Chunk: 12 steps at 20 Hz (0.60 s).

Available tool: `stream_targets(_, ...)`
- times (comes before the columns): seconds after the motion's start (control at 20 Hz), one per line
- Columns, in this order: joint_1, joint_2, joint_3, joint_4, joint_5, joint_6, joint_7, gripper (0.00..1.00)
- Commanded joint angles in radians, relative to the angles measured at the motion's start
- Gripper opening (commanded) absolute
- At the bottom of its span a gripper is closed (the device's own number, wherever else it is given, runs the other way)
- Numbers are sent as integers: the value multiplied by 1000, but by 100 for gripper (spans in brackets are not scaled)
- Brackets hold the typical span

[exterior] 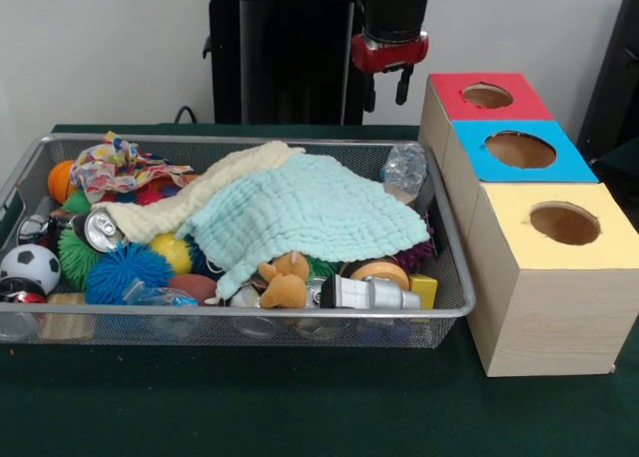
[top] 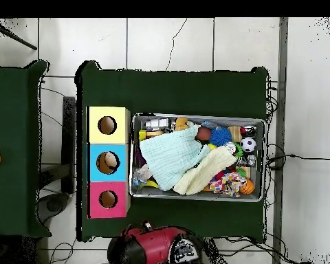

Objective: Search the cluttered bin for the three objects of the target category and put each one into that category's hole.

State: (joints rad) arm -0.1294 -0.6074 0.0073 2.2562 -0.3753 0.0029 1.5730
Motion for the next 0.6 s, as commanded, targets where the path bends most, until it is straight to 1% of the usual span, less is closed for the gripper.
stream_targets(0.05,-78,-159,148,-112,77,236,56,100)
stream_targets(0.2,-81,-216,164,-118,117,356,51,100)
stream_targets(0.4,-76,-239,169,-142,138,434,58,100)
stream_targets(0.55,-77,-238,172,-163,131,446,58,100)
stream_targets(0.6,-72,-228,168,-170,127,431,68,100)
